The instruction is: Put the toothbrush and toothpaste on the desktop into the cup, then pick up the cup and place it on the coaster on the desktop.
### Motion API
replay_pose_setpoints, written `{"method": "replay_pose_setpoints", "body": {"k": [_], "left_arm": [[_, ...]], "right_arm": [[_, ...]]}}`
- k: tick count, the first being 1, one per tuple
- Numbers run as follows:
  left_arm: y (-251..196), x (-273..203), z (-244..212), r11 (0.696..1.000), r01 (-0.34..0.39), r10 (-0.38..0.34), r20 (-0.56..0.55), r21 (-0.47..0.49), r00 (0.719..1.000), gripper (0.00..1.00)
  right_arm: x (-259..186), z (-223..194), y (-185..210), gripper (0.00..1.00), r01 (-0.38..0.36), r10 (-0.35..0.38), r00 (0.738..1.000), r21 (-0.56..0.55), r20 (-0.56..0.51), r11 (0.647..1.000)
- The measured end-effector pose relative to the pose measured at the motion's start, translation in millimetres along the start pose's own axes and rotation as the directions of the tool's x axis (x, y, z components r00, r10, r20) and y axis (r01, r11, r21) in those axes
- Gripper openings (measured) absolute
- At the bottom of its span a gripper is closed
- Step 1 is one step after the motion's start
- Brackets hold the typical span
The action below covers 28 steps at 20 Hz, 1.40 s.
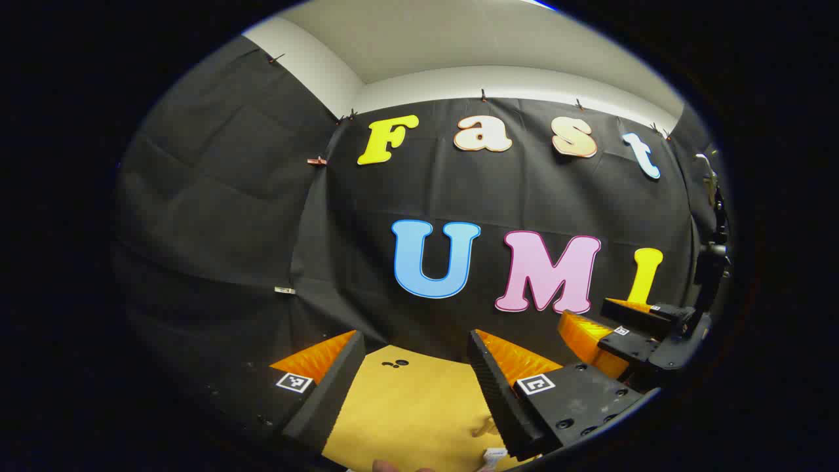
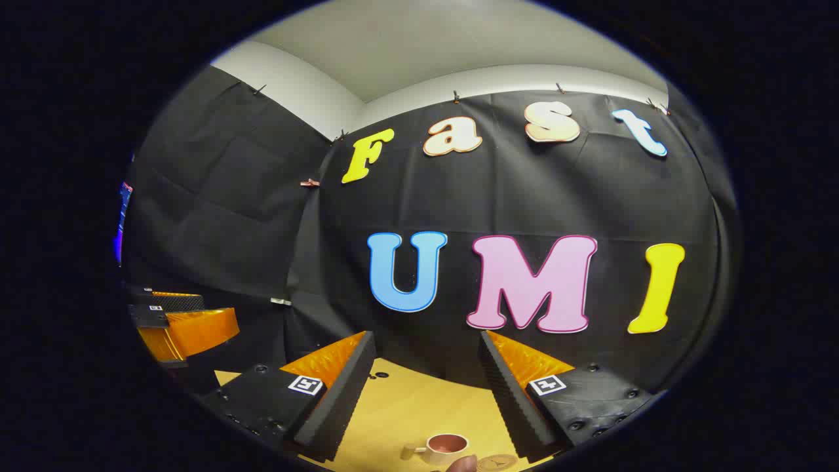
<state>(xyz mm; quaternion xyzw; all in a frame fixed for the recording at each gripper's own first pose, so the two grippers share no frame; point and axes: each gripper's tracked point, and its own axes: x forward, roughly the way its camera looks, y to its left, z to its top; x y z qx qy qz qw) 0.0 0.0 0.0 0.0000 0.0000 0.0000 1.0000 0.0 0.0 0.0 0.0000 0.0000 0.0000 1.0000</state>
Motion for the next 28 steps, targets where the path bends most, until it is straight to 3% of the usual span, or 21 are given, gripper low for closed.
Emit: {"method": "replay_pose_setpoints", "body": {"k": [1,6,11,15,18,25,28], "left_arm": [[2.3,-3.6,1.6,1.0,-0.011,0.01,0.008,0.02,1.0,0.97],[-19.8,2.5,-0.7,0.999,0.039,-0.039,0.006,0.021,0.999,0.97],[-58.8,12.1,-13.4,0.985,0.174,-0.174,-0.014,0.005,0.985,0.97],[-79.0,16.1,-29.3,0.965,0.263,-0.263,-0.047,-0.012,0.964,0.97],[-91.7,17.1,-40.8,0.952,0.306,-0.306,-0.077,-0.014,0.949,0.97],[-106.7,17.3,-79.0,0.931,0.364,-0.359,-0.181,-0.006,0.915,0.97],[-106.9,16.9,-125.4,0.923,0.384,-0.371,-0.304,-0.02,0.877,0.97]], "right_arm": [[1.9,-2.1,1.7,0.97,-0.009,0.009,1.0,0.011,-0.002,1.0],[-9.1,3.9,-12.5,0.96,0.017,-0.017,1.0,0.008,0.016,1.0],[-54.0,1.0,-70.9,0.97,0.165,-0.165,0.986,-0.069,0.011,0.984],[-95.9,-8.0,-112.6,0.97,0.304,-0.308,0.951,-0.101,-0.027,0.947],[-118.1,-18.1,-124.3,0.97,0.367,-0.375,0.925,-0.112,-0.054,0.923],[-139.8,-37.8,-128.3,0.97,0.389,-0.404,0.907,-0.132,-0.117,0.912],[-147.9,-53.4,-128.1,0.97,0.375,-0.393,0.903,-0.132,-0.171,0.918]]}}
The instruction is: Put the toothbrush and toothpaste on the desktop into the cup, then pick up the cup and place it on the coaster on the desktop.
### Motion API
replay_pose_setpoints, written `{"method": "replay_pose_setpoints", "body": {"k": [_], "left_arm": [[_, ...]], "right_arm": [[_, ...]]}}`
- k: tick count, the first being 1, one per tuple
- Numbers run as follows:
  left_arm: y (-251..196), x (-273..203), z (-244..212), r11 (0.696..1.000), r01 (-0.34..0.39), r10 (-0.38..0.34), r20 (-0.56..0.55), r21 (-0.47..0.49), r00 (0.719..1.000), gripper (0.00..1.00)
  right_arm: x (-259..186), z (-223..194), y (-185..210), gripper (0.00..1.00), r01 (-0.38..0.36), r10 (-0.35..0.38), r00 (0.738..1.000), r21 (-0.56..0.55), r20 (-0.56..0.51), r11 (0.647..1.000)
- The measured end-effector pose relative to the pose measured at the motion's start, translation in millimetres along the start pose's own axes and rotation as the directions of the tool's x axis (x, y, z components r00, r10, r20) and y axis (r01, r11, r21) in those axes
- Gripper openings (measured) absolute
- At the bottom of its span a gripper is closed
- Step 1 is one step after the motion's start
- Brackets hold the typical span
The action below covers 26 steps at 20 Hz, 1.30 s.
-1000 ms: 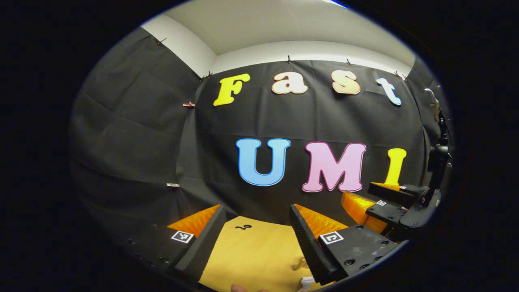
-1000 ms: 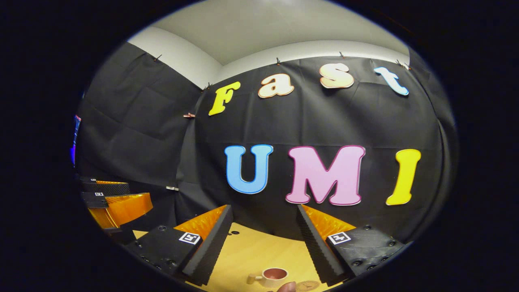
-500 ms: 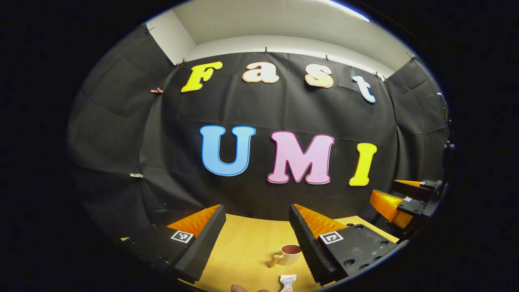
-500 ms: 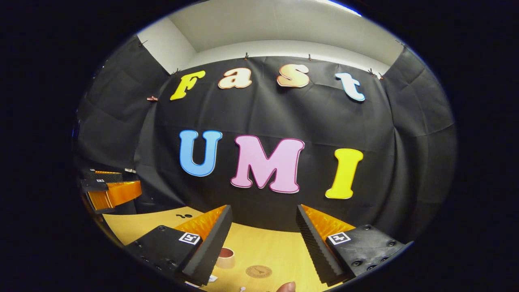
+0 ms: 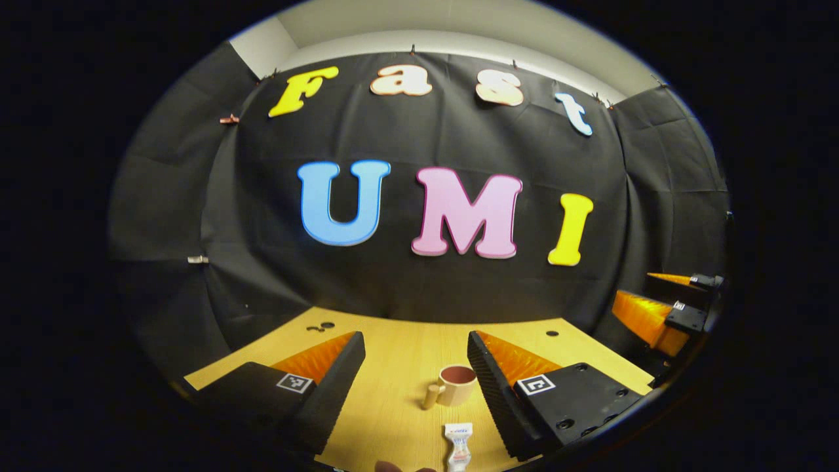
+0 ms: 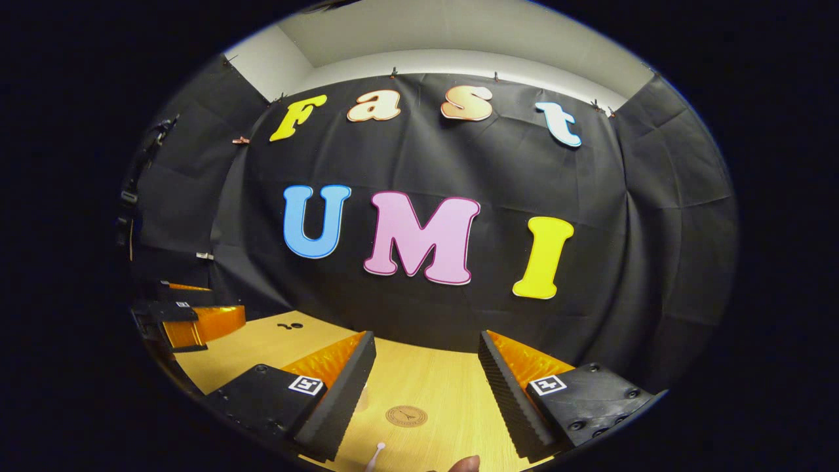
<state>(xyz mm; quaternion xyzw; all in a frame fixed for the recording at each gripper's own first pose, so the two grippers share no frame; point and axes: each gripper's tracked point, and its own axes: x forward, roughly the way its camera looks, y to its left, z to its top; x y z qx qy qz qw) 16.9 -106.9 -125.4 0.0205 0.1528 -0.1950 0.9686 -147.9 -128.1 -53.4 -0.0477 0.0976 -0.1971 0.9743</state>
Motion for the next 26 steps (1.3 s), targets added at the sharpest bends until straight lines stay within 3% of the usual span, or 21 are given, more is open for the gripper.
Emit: {"method": "replay_pose_setpoints", "body": {"k": [3,6,9,13,19,20,22,26], "left_arm": [[-8.0,14.9,-56.9,0.999,0.036,-0.035,-0.179,0.002,0.983,0.98],[-28.5,19.8,-117.0,0.996,0.091,-0.076,-0.345,0.027,0.935,0.98],[-46.0,23.5,-165.6,0.988,0.147,-0.107,-0.475,0.048,0.873,0.98],[-62.9,17.4,-223.3,0.983,0.179,-0.115,-0.643,0.035,0.757,0.97],[-70.6,24.1,-266.0,0.989,0.149,-0.085,-0.752,0.018,0.653,0.91],[-70.6,27.4,-269.6,0.988,0.153,-0.076,-0.762,0.031,0.643,0.95],[-72.1,30.3,-276.0,0.986,0.158,-0.064,-0.777,0.046,0.626,0.82],[-74.8,33.5,-289.9,0.987,0.152,-0.044,-0.809,0.057,0.587,0.72]], "right_arm": [[-8.7,-28.1,-3.6,0.97,-0.006,0.007,0.997,0.015,-0.079,1.0],[-14.5,-54.5,-10.7,0.97,0.002,0.003,0.986,0.032,-0.165,0.999],[-19.9,-75.4,-21.9,0.97,0.015,-0.003,0.973,0.049,-0.229,0.999],[-25.8,-92.9,-40.3,0.97,0.047,-0.028,0.958,0.06,-0.284,0.997],[-38.1,-107.7,-52.0,0.97,0.069,-0.046,0.942,0.059,-0.332,0.996],[-40.0,-109.5,-53.3,0.98,0.071,-0.047,0.939,0.06,-0.34,0.996],[-41.8,-112.1,-56.5,0.97,0.077,-0.051,0.935,0.062,-0.352,0.995],[-43.4,-117.0,-59.9,0.97,0.083,-0.053,0.925,0.065,-0.376,0.994]]}}
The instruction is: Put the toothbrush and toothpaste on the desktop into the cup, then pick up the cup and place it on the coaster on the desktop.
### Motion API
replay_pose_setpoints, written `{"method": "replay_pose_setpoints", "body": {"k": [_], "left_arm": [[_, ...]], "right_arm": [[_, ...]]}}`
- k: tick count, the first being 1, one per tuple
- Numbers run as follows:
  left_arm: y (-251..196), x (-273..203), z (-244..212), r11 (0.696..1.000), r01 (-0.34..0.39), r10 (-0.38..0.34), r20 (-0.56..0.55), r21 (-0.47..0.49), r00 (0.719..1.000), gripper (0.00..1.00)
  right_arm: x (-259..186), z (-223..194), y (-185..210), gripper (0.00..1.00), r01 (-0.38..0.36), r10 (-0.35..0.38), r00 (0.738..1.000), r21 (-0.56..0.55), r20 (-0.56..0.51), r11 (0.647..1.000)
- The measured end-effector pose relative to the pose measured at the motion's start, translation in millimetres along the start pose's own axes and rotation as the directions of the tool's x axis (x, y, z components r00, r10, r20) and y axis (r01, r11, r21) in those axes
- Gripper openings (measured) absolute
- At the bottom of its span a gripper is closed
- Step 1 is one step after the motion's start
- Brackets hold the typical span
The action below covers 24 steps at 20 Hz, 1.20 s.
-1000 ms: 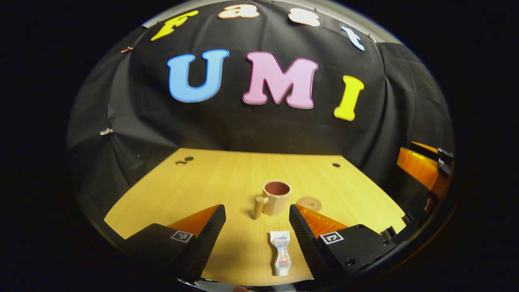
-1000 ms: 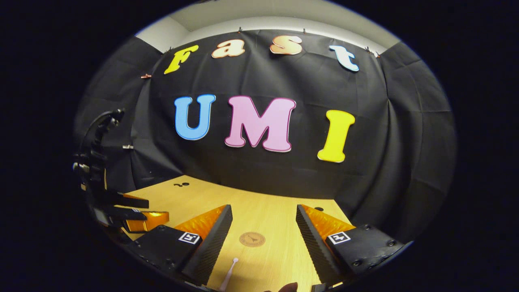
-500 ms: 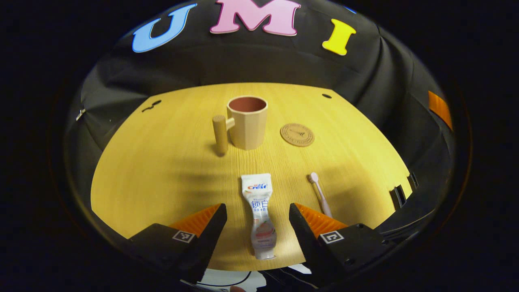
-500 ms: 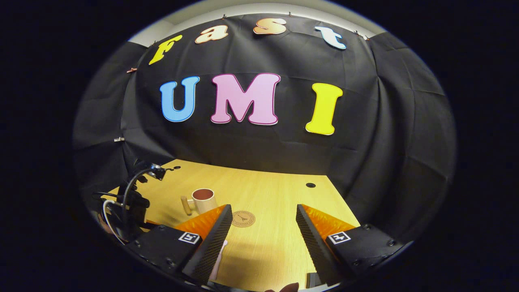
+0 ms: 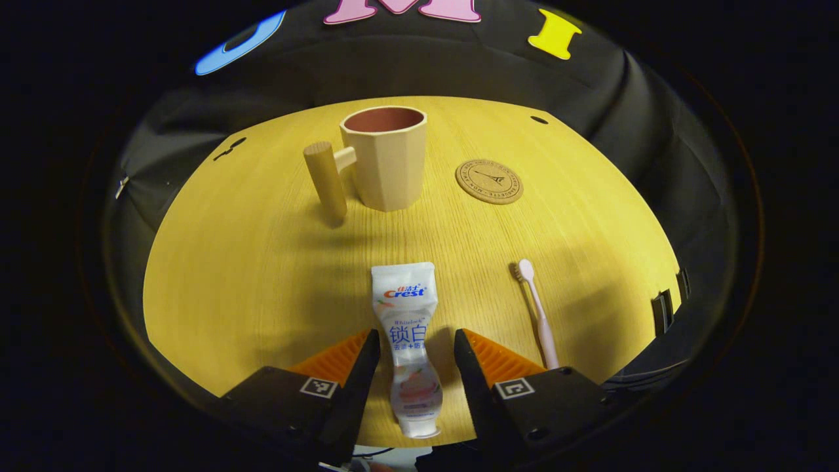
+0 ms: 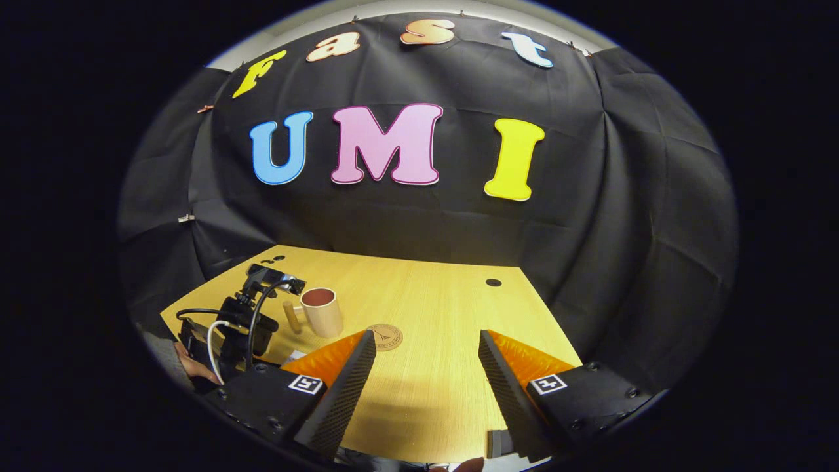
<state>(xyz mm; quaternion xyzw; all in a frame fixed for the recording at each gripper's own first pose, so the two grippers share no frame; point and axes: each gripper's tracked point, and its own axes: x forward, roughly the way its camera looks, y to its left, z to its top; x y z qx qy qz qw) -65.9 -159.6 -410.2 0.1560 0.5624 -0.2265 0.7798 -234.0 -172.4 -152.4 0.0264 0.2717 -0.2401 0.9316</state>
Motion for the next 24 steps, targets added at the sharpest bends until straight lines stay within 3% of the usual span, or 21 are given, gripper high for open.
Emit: {"method": "replay_pose_setpoints", "body": {"k": [2,3,4,7,9,11,16,19,20,21,24], "left_arm": [[2.8,1.8,2.7,1.0,-0.019,0.019,-0.002,-0.003,1.0,0.64],[1.6,3.2,2.2,1.0,-0.018,0.018,-0.006,-0.007,1.0,0.55],[3.1,3.9,3.2,1.0,-0.029,0.029,-0.01,0.0,1.0,0.58],[0.7,5.7,2.4,0.999,-0.02,0.021,-0.027,0.033,0.999,0.46],[0.7,5.4,2.0,0.999,-0.015,0.016,-0.039,0.036,0.999,0.29],[1.1,5.1,2.0,1.0,0.004,-0.003,-0.044,0.031,0.999,0.31],[5.9,-4.3,4.4,0.996,0.084,-0.083,-0.028,0.02,0.996,0.23],[20.3,-27.7,15.6,0.994,0.113,-0.113,0.045,0.006,0.993,0.23],[24.9,-37.9,20.8,0.992,0.123,-0.123,0.074,0.005,0.99,0.18],[30.0,-48.4,25.7,0.992,0.13,-0.13,0.104,0.005,0.986,0.23],[45.8,-77.8,37.2,0.989,0.146,-0.142,0.179,-0.009,0.974,0.23]], "right_arm": [[0.9,-3.6,-0.3,0.97,-0.003,0.003,1.0,0.0,-0.01,1.0],[2.0,-5.9,1.4,0.97,-0.007,0.007,1.0,0.0,-0.02,1.0],[3.4,-8.8,2.9,0.97,-0.011,0.011,0.999,0.001,-0.031,1.0],[7.8,-21.1,13.5,0.97,-0.044,0.045,0.995,0.019,-0.086,0.999],[11.5,-34.4,25.0,0.97,-0.078,0.083,0.986,0.04,-0.146,0.996],[15.2,-50.5,37.9,0.97,-0.104,0.114,0.969,0.06,-0.218,0.993],[17.7,-92.6,61.2,0.97,-0.134,0.165,0.911,0.106,-0.378,0.985],[22.8,-116.2,76.5,0.97,-0.147,0.178,0.875,0.103,-0.45,0.984],[24.5,-123.9,82.0,0.97,-0.152,0.182,0.863,0.101,-0.471,0.983],[27.2,-130.9,87.9,0.97,-0.157,0.185,0.851,0.097,-0.492,0.983],[36.9,-152.9,101.9,0.97,-0.171,0.183,0.814,0.074,-0.551,0.982]]}}
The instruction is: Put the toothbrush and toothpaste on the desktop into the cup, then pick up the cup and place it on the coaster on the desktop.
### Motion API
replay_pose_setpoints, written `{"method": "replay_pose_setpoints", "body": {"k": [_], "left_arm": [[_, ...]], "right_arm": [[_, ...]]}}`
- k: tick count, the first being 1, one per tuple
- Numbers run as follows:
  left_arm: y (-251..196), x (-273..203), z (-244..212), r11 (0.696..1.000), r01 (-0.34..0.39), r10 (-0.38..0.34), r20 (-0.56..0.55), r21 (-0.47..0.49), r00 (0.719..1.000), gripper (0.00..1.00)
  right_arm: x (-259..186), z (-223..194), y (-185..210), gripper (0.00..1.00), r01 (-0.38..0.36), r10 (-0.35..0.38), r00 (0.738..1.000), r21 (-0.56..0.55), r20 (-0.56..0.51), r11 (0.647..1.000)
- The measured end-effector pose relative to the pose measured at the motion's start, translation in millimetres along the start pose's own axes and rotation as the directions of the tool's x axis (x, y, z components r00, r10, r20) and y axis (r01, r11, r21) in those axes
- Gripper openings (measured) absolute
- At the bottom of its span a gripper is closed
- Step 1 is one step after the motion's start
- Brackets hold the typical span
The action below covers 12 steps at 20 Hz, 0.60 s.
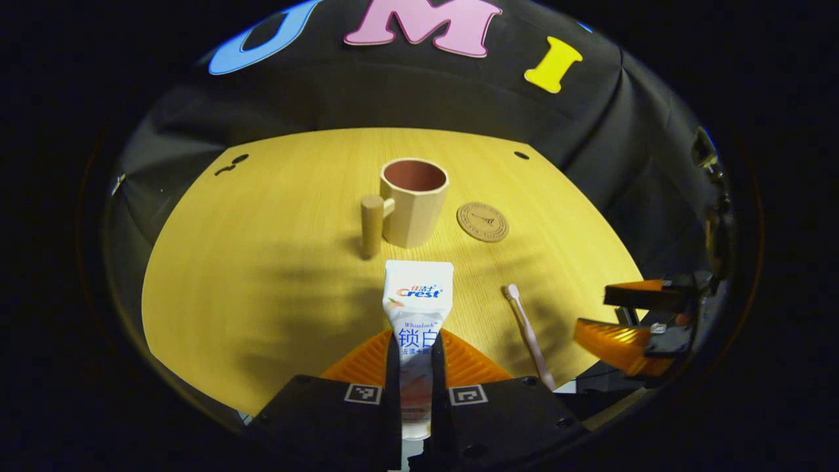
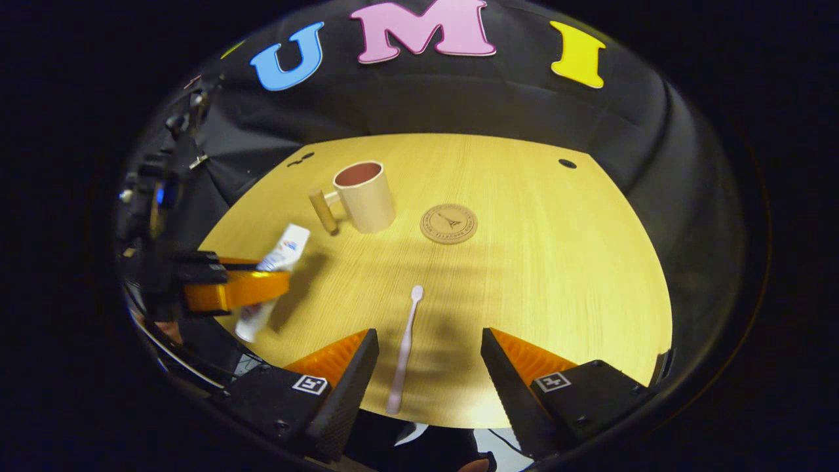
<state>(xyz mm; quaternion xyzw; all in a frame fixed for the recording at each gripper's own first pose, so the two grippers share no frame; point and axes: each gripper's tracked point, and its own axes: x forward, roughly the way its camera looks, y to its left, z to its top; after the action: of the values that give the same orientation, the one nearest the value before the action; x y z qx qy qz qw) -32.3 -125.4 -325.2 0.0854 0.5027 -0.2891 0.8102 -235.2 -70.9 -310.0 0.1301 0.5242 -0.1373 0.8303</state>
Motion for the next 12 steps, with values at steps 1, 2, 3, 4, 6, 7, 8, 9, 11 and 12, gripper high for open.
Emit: {"method": "replay_pose_setpoints", "body": {"k": [1,2,3,4,6,7,8,9,11,12], "left_arm": [[2.9,-8.9,5.4,1.0,0.007,-0.006,0.023,-0.012,1.0,0.23],[6.2,-17.8,8.6,1.0,0.014,-0.013,0.042,-0.025,0.999,0.23],[10.2,-25.6,12.6,0.999,0.02,-0.018,0.062,-0.038,0.998,0.23],[13.6,-32.2,16.3,0.998,0.027,-0.023,0.081,-0.051,0.996,0.23],[18.9,-44.3,20.8,0.997,0.039,-0.031,0.114,-0.07,0.993,0.23],[23.2,-48.9,22.6,0.996,0.044,-0.034,0.128,-0.075,0.991,0.23],[27.4,-53.0,24.1,0.996,0.045,-0.034,0.139,-0.078,0.99,0.23],[31.6,-56.1,24.9,0.995,0.046,-0.033,0.148,-0.083,0.988,0.23],[36.1,-64.8,23.2,0.994,0.048,-0.032,0.155,-0.097,0.987,0.23],[41.0,-65.0,21.1,0.993,0.048,-0.031,0.156,-0.104,0.987,0.23]], "right_arm": [[9.4,-5.3,1.7,0.97,0.004,-0.004,1.0,-0.001,-0.02,1.0],[16.7,-9.2,4.0,0.97,0.008,-0.008,0.999,0.005,-0.042,1.0],[22.9,-13.3,5.5,0.97,0.012,-0.012,0.998,0.012,-0.065,1.0],[29.0,-16.2,7.3,0.96,0.017,-0.015,0.997,0.019,-0.082,1.0],[39.8,-21.1,10.6,0.95,0.03,-0.028,0.993,0.017,-0.119,0.999],[45.0,-21.9,12.0,0.94,0.036,-0.034,0.99,0.009,-0.133,0.999],[48.7,-23.5,13.4,0.9,0.042,-0.041,0.988,0.0,-0.149,0.999],[53.8,-25.7,16.8,0.86,0.045,-0.045,0.986,-0.006,-0.163,0.999],[60.6,-30.3,20.3,0.79,0.055,-0.059,0.979,-0.024,-0.196,0.998],[62.8,-32.5,21.1,0.77,0.062,-0.068,0.974,-0.034,-0.214,0.998]]}}
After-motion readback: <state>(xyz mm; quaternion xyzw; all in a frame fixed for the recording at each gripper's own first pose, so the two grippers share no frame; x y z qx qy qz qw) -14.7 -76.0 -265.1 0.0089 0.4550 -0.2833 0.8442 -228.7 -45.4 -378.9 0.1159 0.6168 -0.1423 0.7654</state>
